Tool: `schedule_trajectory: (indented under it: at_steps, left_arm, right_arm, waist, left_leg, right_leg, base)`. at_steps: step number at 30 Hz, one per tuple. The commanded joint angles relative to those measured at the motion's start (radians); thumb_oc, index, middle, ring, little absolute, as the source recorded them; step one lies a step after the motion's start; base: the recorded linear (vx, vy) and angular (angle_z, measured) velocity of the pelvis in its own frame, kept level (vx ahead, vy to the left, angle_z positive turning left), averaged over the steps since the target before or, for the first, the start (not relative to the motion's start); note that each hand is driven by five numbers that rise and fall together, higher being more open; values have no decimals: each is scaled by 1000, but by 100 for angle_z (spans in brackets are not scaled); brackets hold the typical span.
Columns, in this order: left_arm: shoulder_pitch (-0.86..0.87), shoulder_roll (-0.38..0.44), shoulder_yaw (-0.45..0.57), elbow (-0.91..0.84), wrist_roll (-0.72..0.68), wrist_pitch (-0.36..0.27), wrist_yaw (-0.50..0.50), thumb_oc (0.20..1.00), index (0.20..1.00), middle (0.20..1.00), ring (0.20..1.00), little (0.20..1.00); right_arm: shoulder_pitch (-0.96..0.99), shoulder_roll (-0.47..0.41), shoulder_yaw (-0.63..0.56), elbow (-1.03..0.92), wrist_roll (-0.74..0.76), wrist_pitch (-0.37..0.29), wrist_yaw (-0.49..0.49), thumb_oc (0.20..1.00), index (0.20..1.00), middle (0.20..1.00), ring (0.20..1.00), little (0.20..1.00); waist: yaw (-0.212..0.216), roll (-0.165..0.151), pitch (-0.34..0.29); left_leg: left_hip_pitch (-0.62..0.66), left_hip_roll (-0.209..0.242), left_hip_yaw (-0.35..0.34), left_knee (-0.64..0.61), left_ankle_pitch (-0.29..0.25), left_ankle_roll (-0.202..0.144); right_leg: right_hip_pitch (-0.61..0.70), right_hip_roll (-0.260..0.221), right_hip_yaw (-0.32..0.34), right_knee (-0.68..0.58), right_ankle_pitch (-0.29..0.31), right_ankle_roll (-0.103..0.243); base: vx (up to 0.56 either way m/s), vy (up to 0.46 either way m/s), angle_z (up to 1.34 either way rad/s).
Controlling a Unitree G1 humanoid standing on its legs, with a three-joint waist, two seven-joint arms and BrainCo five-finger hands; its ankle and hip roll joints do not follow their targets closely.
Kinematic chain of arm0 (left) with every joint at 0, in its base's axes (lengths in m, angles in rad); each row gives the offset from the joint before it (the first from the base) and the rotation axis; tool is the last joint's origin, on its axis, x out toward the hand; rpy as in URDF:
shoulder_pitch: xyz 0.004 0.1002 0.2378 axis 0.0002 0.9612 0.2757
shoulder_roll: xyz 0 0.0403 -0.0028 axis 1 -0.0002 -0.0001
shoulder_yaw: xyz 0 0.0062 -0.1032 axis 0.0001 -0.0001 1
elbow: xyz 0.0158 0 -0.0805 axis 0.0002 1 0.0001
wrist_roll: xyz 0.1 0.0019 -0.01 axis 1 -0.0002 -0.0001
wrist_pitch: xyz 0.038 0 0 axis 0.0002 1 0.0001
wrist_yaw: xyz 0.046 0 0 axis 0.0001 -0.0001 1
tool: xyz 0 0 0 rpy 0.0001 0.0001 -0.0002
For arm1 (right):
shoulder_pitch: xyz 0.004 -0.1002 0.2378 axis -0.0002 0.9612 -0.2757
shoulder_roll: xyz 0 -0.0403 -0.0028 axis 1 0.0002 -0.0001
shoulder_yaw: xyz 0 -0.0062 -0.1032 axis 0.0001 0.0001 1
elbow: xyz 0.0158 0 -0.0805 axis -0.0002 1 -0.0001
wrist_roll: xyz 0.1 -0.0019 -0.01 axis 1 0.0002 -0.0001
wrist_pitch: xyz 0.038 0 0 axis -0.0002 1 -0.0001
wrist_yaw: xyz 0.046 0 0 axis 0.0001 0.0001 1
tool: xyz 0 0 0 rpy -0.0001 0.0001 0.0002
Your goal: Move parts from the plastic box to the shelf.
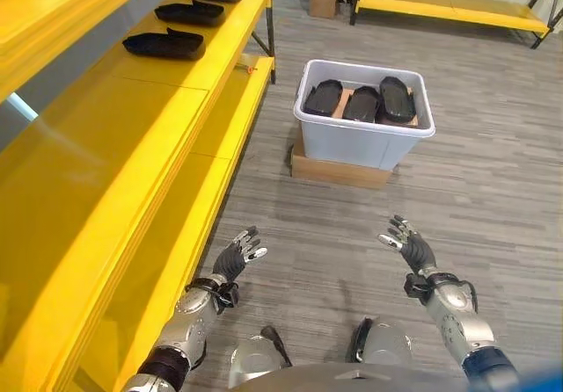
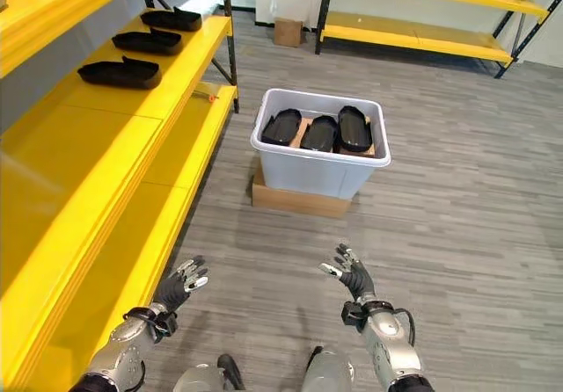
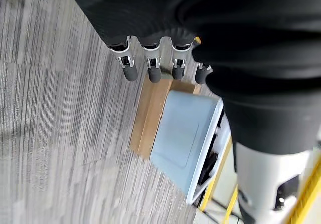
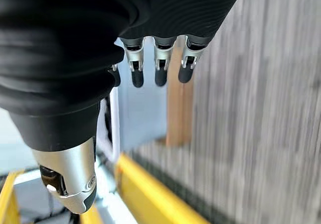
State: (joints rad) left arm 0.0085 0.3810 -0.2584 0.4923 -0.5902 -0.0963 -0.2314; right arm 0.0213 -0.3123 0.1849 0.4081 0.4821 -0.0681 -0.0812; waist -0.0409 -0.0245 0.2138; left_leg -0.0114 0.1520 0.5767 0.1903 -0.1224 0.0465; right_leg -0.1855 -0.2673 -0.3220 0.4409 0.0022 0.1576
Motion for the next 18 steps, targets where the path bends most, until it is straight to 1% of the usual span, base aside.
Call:
schedule_trajectory:
  at_steps: [1, 2, 3, 4, 5, 6, 8, 9, 10, 11, 12, 14, 15, 17, 18]
  left_arm:
    - [-39, 8, -42, -97, 44, -68, 15, 1000, 1000, 1000, 1000, 1000]
    - [-52, 8, -65, -108, 44, -68, 14, 1000, 1000, 1000, 1000, 1000]
    - [-56, 7, -73, -110, 39, -66, 13, 1000, 1000, 1000, 1000, 1000]
    - [-66, 4, -86, -114, 31, -66, 9, 1000, 1000, 1000, 1000, 1000]
    - [-72, 3, -94, -121, 32, -58, 2, 1000, 1000, 1000, 1000, 1000]
    - [-76, 2, -108, -132, 33, -56, -2, 1000, 1000, 1000, 1000, 1000]
    - [-78, 1, -118, -135, 43, -56, -15, 1000, 1000, 1000, 1000, 1000]
    - [-78, 5, -128, -158, 25, -42, -18, 1000, 1000, 1000, 1000, 1000]
    - [-77, 6, -130, -165, 26, -39, -19, 1000, 1000, 1000, 1000, 1000]
    - [-73, 9, -130, -174, 33, -40, -28, 1000, 1000, 1000, 1000, 1000]
    - [-70, 11, -128, -179, 33, -40, -28, 1000, 1000, 1000, 1000, 1000]
    - [-37, 17, -110, -195, 25, -35, -21, 1000, 1000, 1000, 1000, 1000]
    - [-26, 19, -104, -199, 14, -33, -18, 1000, 1000, 1000, 1000, 1000]
    - [7, 17, -79, -200, -10, -21, -9, 1000, 1000, 1000, 1000, 1000]
    - [13, 16, -74, -197, -18, -14, -5, 1000, 1000, 1000, 1000, 1000]
  right_arm:
    - [-67, -39, -28, -40, -64, -71, -127, 1000, 1000, 1000, 1000, 1000]
    - [-83, -37, -32, -41, -99, -72, -177, 1000, 1000, 1000, 1000, 1000]
    - [-88, -36, -34, -43, -108, -72, -196, 1000, 1000, 1000, 1000, 1000]
    - [-94, -31, -41, -45, -119, -60, -234, 1000, 1000, 1000, 1000, 1000]
    - [-93, -27, -48, -47, -123, -57, -257, 1000, 1000, 1000, 1000, 1000]
    - [-89, -19, -60, -52, -134, -50, -284, 1000, 1000, 1000, 1000, 1000]
    - [-85, -14, -66, -55, -146, -46, -302, 1000, 1000, 1000, 1000, 1000]
    - [-83, -12, -68, -56, -168, -43, -287, 1000, 1000, 1000, 1000, 1000]
    - [-83, -12, -68, -57, -173, -40, -278, 1000, 1000, 1000, 1000, 1000]
    - [-82, -14, -65, -56, -187, -38, -267, 1000, 1000, 1000, 1000, 1000]
    - [-79, -15, -64, -56, -191, -37, -263, 1000, 1000, 1000, 1000, 1000]
    - [-71, -32, -50, -52, -190, -34, -223, 1000, 1000, 1000, 1000, 1000]
    - [-71, -38, -46, -50, -188, -38, -206, 1000, 1000, 1000, 1000, 1000]
    - [-77, -68, -28, -49, -215, -35, -120, 1000, 1000, 1000, 1000, 1000]
    - [-79, -75, -25, -48, -219, -32, -104, 1000, 1000, 1000, 1000, 1000]
  waist:
    - [-20, 2, 28]
    - [-31, -2, 34]
    - [-34, -1, 37]
    - [-40, 0, 40]
    - [-44, 3, 40]
    - [-49, 5, 41]
    - [-50, 6, 42]
    - [-52, 9, 44]
    - [-53, 9, 45]
    - [-57, 6, 45]
    - [-60, 4, 45]
    - [-72, -4, 34]
    - [-74, -4, 29]
    - [-87, -8, 5]
    - [-90, -7, 0]
  left_leg:
    - [56, 33, -107, -62, 40, -52]
    - [76, 32, -94, -50, 4, -62]
    - [82, 34, -85, -44, -4, -62]
    - [90, 39, -73, -36, -18, -63]
    - [92, 44, -70, -28, -27, -64]
    - [95, 51, -67, -14, -38, -63]
    - [95, 58, -65, -2, -47, -62]
    - [98, 83, -52, 32, -62, -69]
    - [99, 89, -49, 40, -65, -70]
    - [96, 103, -45, 67, -74, -71]
    - [92, 111, -44, 84, -81, -71]
    - [92, 152, -14, 154, -104, -75]
    - [95, 164, -6, 168, -111, -77]
    - [107, 218, 32, 230, -139, -89]
    - [109, 232, 39, 245, -146, -92]
  right_leg:
    - [49, -39, 22, -92, -81, 36]
    - [44, -95, 32, -156, -10, 65]
    - [43, -111, 35, -176, 17, 72]
    - [40, -145, 45, -211, 69, 83]
    - [37, -167, 61, -225, 101, 87]
    - [40, -189, 76, -246, 132, 90]
    - [41, -201, 80, -257, 148, 92]
    - [41, -223, 78, -281, 167, 93]
    - [41, -224, 77, -277, 164, 94]
    - [43, -206, 85, -262, 133, 95]
    - [46, -199, 90, -256, 119, 95]
    - [63, -140, 92, -234, 44, 86]
    - [64, -127, 90, -227, 28, 80]
    - [62, -85, 86, -196, -28, 38]
    - [63, -75, 84, -193, -37, 28]
  base:
    - [141, -98, -53]
    - [158, -123, -61]
    - [212, -206, -44]
    - [159, -210, -40]
    - [239, -318, -30]
    - [207, -284, -18]
    - [237, -346, -7]
    - [284, -398, -11]
    - [363, -482, -14]
    - [244, -315, -15]
    - [364, -452, -11]
    - [415, -486, 0]
    - [442, -493, -31]
    - [501, -528, -85]
    - [401, -397, -66]
